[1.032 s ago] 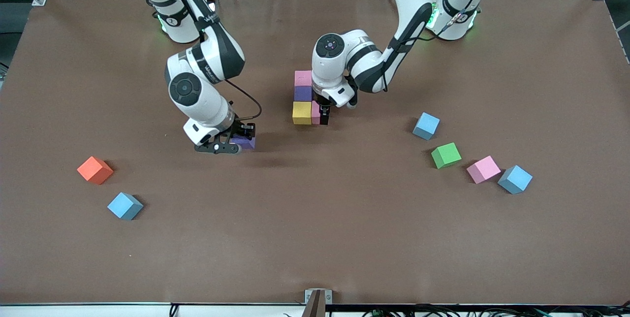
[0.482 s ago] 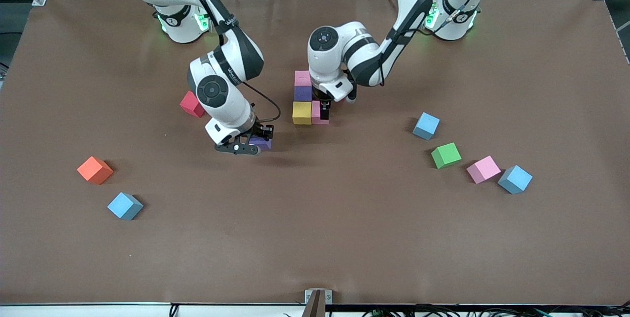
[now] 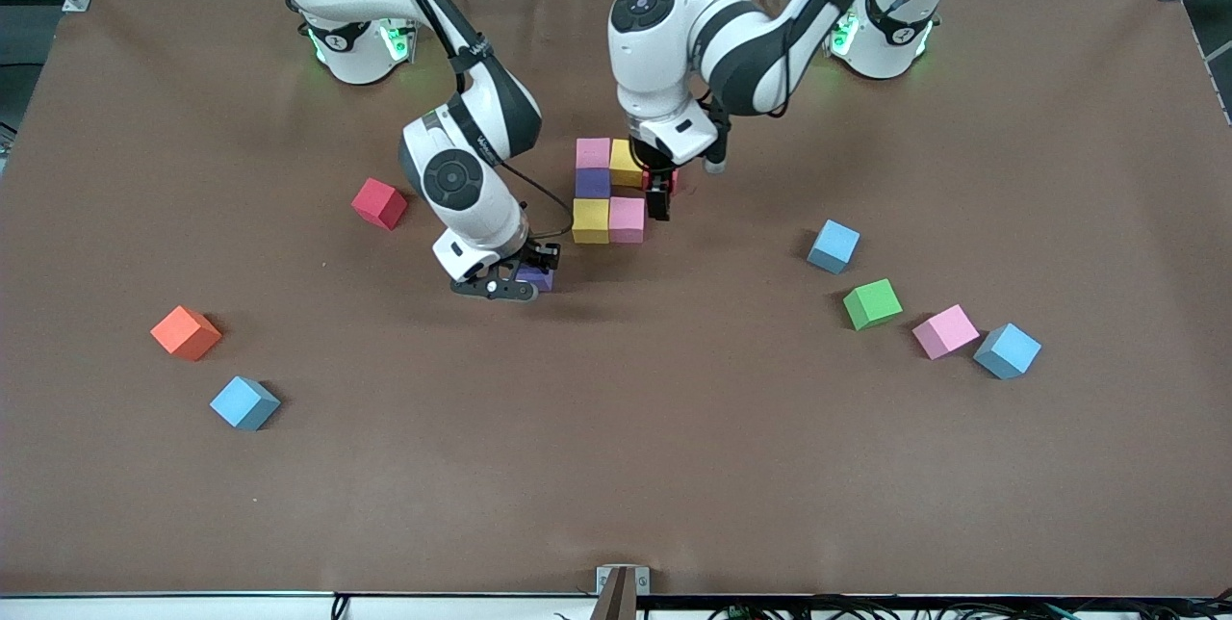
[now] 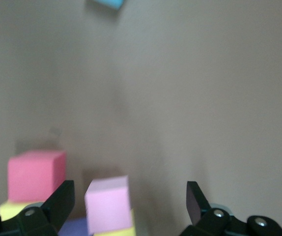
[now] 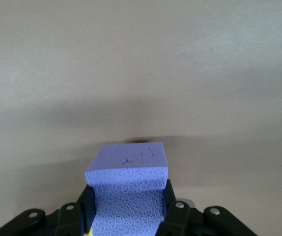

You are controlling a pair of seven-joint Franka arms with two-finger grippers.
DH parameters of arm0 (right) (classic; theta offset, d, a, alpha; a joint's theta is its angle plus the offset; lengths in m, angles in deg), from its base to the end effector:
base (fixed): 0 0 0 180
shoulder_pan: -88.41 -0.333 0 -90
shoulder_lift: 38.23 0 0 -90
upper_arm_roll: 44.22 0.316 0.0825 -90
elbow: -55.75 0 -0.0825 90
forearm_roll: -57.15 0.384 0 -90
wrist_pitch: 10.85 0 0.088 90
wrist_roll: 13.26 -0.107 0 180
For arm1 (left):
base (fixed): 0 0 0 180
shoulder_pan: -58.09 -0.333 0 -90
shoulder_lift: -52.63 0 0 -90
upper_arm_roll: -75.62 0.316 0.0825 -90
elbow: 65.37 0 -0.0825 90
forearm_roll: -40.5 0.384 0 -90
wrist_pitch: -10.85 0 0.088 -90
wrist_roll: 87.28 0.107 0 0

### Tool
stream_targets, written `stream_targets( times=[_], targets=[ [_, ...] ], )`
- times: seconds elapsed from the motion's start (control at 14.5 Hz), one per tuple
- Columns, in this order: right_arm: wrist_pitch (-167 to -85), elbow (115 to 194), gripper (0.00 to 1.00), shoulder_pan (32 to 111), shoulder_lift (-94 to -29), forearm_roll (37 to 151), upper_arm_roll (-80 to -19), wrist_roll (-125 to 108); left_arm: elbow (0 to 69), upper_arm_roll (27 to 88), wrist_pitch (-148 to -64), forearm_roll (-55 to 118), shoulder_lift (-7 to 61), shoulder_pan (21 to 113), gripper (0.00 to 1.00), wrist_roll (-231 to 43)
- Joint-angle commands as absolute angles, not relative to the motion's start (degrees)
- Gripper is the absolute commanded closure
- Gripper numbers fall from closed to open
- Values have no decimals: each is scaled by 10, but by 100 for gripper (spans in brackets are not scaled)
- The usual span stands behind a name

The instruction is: Arrange 11 blocks into digit 3

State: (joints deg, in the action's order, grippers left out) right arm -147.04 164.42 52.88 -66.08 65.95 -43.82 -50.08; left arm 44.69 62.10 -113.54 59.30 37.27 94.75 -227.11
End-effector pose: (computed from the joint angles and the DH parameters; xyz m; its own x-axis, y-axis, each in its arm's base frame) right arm 0.5110 0.3721 0.2446 0.9895 -0.1239 -0.0746 -0.1298 -0.9883 -0.0797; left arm 0.4058 -0.4571 0.3572 0.1717 0.9736 0.1506 0.9710 -0.1931 0.1409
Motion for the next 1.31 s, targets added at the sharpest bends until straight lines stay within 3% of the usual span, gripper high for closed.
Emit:
stream_targets(
  times=[0.0,0.55,1.24],
  targets=[
    [-1469,1610,96,509,-691,667,-442,-525,453,621,-1130,606,387,891,0,-2163],
    [-1467,1574,95,478,-719,660,-442,-527,427,619,-1132,605,363,712,0,-1793],
    [-1468,1559,93,453,-737,648,-444,-527,376,616,-1150,597,254,611,0,-1477]
  ],
)
